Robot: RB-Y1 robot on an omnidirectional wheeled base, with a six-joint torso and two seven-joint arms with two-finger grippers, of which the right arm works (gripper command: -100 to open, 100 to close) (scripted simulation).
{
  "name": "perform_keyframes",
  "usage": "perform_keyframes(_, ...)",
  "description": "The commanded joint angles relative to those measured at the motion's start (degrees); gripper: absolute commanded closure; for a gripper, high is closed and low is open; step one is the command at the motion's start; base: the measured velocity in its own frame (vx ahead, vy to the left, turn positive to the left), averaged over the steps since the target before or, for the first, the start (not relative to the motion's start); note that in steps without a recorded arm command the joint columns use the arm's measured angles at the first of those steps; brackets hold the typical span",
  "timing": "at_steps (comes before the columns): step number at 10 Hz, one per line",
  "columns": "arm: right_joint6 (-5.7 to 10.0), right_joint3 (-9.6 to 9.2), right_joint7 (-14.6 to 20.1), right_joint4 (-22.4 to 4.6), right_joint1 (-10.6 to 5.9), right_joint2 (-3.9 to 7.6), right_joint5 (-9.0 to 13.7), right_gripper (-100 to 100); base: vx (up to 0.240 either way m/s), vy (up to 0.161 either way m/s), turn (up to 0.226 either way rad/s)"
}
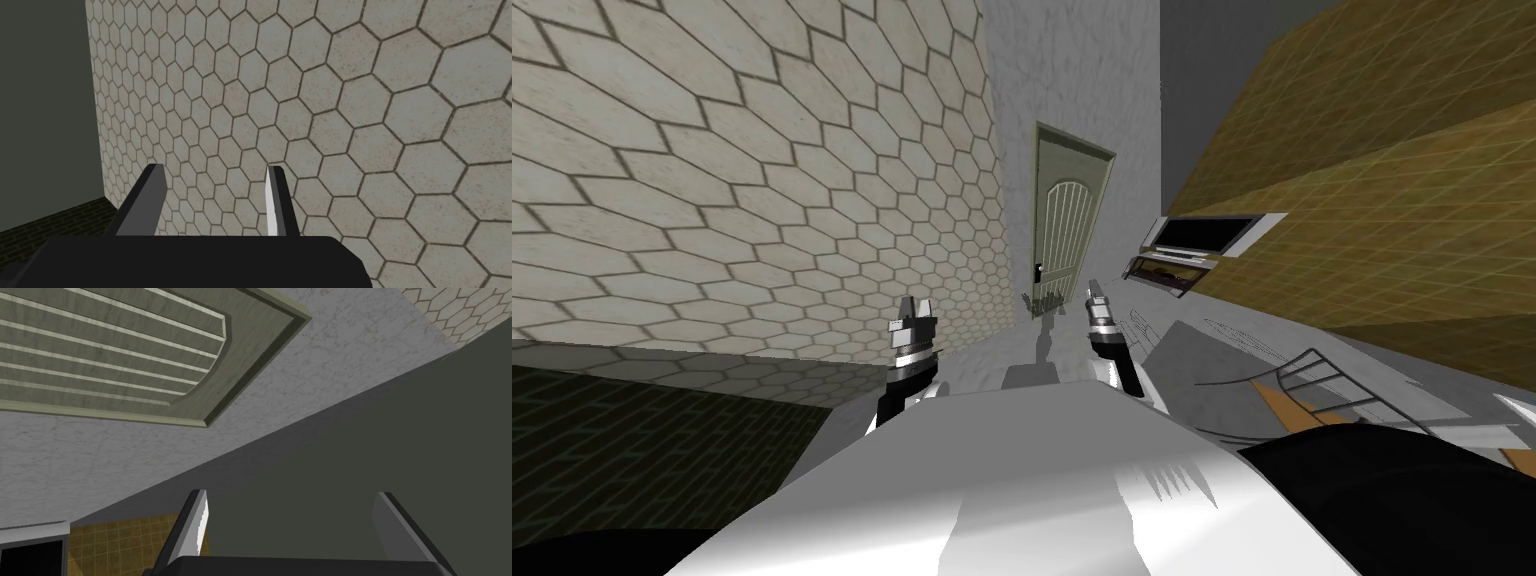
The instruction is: Pull the door open
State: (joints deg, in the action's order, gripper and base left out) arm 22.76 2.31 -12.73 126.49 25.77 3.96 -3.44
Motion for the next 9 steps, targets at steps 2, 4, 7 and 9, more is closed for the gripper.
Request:
perform_keyframes(2,-0.07,-0.36,-2.39,-2.75,-1.0,0.95,-2.06,-100,0.193,-0.041,0.045)
perform_keyframes(4,0.14,-0.55,-4.33,-5.62,-2.06,1.76,-3.78,-100,0.163,-0.047,0.044)
perform_keyframes(7,0.43,-0.8,-7.0,-9.54,-3.52,2.8,-6.14,-100,0.174,-0.06,0.049)
perform_keyframes(9,0.61,-0.96,-8.68,-12.01,-4.44,3.42,-7.62,-100,0.137,-0.068,0.04)
